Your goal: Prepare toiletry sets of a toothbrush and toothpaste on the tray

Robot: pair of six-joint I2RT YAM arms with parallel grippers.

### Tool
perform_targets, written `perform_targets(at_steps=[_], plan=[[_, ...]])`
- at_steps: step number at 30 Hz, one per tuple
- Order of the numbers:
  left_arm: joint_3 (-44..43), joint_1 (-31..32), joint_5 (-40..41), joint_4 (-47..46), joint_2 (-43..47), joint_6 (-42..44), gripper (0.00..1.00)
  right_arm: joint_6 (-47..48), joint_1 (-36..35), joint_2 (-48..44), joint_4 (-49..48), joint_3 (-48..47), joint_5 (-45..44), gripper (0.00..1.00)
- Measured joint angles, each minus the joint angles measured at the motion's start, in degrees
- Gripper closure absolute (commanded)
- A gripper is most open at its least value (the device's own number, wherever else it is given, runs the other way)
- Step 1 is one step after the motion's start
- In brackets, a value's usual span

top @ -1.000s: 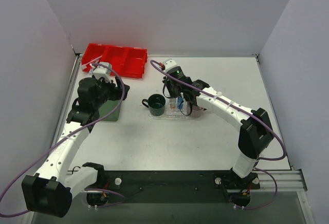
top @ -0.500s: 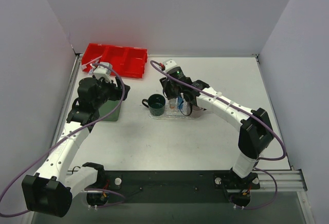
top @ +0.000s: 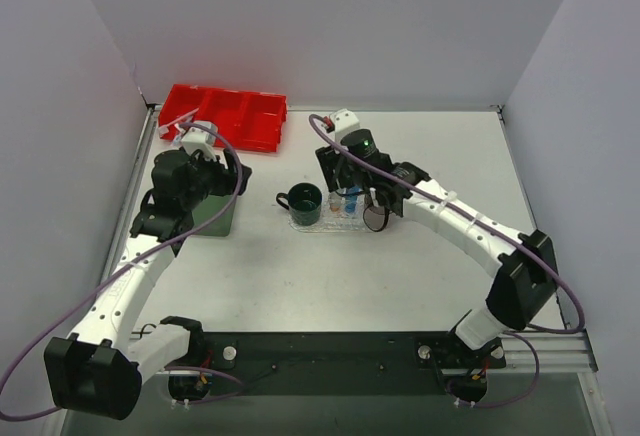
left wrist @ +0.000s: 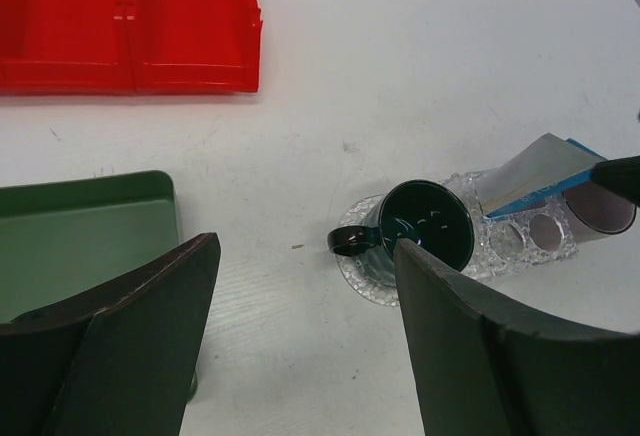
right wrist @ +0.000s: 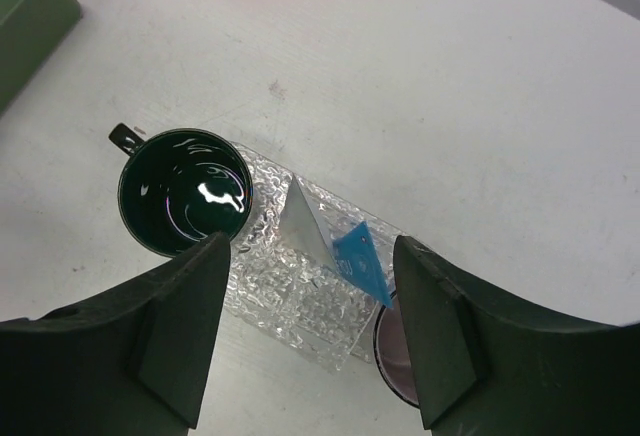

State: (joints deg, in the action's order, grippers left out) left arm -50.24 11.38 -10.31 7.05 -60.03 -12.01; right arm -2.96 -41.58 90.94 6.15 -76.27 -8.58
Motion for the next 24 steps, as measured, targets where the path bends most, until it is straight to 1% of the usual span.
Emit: perform_targets(at_steps=[4, 10, 15, 18, 21, 24], plan=[[0.00, -1.77, -0.15, -0.26, -0.70, -1.14, 0.20, -0.17, -0.02, -6.12, -1.46, 2.80, -0.02, 0.38], [0.04, -11.32, -2.03, -1.40, -6.38, -4.98, 0.23, -1.27, 0.70, -17.55, -2.21, 7.54, 0.55, 0.39], [-0.59, -15.30, 0.35, -1.22, -10.03, -5.25, 0.23, -3.10, 3.72, -27.04, -1.27, 12.96, 2.25, 0.39], [-5.01, -17.38, 3.52, 0.07, -15.10, -3.87, 0.23, -4.39, 5.33, -31.95, -0.31, 15.98, 3.52, 0.37], [-12.04, -18.91, 7.78, 0.63, -22.32, -1.81, 0.23, -4.96, 6.36, -35.52, 0.85, 17.68, 4.28, 0.36], [-18.62, -20.52, 9.90, 1.25, -29.38, -0.46, 0.23, -5.31, 7.37, -38.07, 1.66, 18.88, 5.14, 0.36]])
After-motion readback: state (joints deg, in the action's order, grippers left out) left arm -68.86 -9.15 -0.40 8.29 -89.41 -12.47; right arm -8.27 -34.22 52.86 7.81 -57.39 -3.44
